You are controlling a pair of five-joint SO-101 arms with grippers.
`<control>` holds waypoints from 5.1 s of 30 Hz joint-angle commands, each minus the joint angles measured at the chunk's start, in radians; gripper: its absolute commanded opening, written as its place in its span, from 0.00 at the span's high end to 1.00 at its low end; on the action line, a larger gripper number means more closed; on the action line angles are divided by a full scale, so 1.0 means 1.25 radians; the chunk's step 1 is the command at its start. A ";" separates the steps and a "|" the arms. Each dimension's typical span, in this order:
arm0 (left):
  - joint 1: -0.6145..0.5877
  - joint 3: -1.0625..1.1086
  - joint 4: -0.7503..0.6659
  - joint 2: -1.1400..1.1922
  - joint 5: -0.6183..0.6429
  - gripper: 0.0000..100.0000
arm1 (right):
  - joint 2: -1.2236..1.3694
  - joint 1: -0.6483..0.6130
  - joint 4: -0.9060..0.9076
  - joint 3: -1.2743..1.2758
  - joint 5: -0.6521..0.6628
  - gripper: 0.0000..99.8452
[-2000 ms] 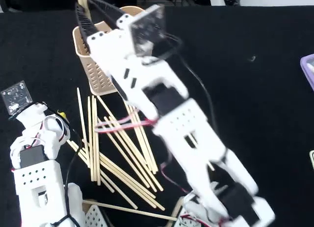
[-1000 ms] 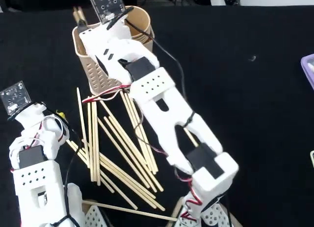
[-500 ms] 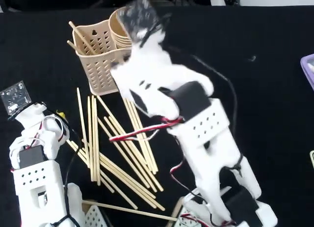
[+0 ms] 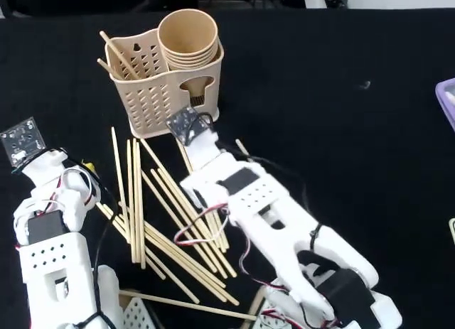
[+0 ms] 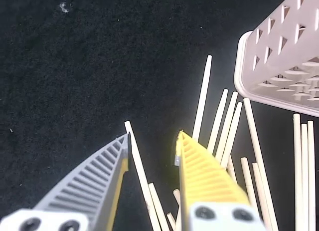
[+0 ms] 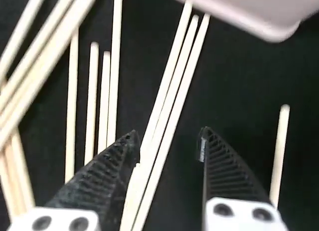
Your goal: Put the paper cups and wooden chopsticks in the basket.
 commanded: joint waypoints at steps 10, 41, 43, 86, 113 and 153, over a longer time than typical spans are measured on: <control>-0.006 -0.009 0.002 -0.012 -0.006 0.84 | 0.355 0.093 0.009 -0.269 0.010 0.80; -0.004 -0.010 0.001 -0.012 -0.006 0.84 | 0.447 0.049 0.149 -0.413 0.043 0.80; -0.004 -0.009 -0.001 -0.012 -0.006 0.84 | 0.463 0.052 0.164 -0.434 0.043 0.80; -0.004 -0.012 0.001 -0.012 -0.006 0.84 | 0.503 -0.031 0.277 -0.484 0.168 0.99; -0.004 -0.012 0.000 -0.012 -0.006 0.84 | 0.071 0.020 0.336 -0.337 0.167 0.89; -0.004 -0.012 -0.001 -0.012 -0.006 0.84 | 0.381 0.118 0.376 -0.525 0.250 0.97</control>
